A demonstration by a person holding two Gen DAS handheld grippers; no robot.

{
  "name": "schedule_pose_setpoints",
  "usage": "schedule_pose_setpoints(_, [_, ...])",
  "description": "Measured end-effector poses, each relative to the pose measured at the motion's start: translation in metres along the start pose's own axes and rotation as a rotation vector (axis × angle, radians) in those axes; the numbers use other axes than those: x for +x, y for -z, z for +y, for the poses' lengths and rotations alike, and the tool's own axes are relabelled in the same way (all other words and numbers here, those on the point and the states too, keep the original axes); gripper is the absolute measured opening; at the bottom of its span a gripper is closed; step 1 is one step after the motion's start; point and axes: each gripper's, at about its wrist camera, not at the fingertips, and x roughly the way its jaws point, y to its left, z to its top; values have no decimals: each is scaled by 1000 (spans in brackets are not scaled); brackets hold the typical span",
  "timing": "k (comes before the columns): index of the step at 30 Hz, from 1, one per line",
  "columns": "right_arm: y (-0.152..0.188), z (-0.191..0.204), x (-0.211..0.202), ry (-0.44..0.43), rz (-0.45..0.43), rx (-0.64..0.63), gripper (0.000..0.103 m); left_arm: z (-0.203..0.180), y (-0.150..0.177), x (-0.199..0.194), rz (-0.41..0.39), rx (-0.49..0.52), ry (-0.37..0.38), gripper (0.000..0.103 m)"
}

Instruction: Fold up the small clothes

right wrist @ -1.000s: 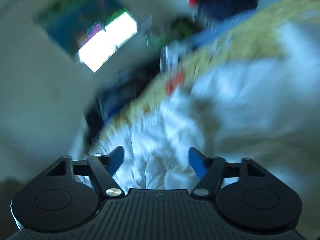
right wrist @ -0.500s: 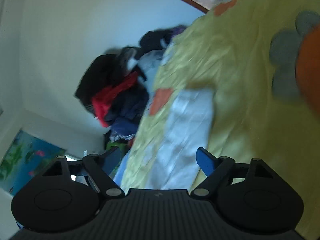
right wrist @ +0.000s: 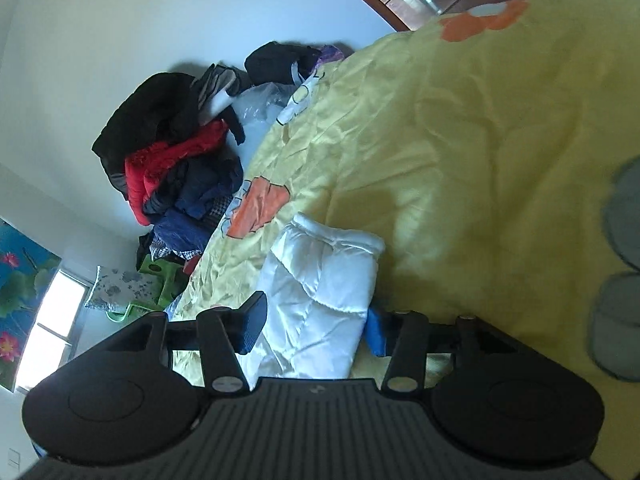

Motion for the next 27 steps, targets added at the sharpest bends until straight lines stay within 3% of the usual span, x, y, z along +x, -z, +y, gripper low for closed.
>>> schedule_pose_setpoints(1, [-2,3,4,31,-7,-7,16,0,0,0,0,-1,1,103])
schedule_pose_setpoints(2, [0,6,5,36,-28,-19,11,0,0,0,0,-2,2,103])
schedule_pose_setpoints(5, [15,24,-12,-12,-103,-121,11,1,0,0,-2,-6,3,103])
schedule_pose_setpoints(8, [43,67,-39,-100,-142,-308,10,1,0,-1,-4,-8,3,103])
schedule_pose_setpoints(12, [126,129,-83,-282,-127,-625,10,4,0,-4,-20,-33,16,103])
schedule_pose_setpoints(16, [229,162,-116,-439,-9,-829,10,6,-5,-28,-84,-121,10,103])
schedule_pose_setpoints(17, [249,166,-119,-464,26,-853,10,8,-7,-39,-106,-186,57,103])
schedule_pose_setpoints(19, [286,170,-124,-489,61,-915,10,12,-9,-55,-128,-341,221,103])
schedule_pose_setpoints(22, [320,170,-127,-490,37,-973,10,10,-17,-52,-32,-510,421,103])
schedule_pose_setpoints(25, [331,165,-136,-496,28,-1004,10,5,-21,-35,85,-651,528,103])
schedule_pose_setpoints(27, [333,164,-143,-507,4,-1039,10,-3,-26,-25,118,-686,554,103])
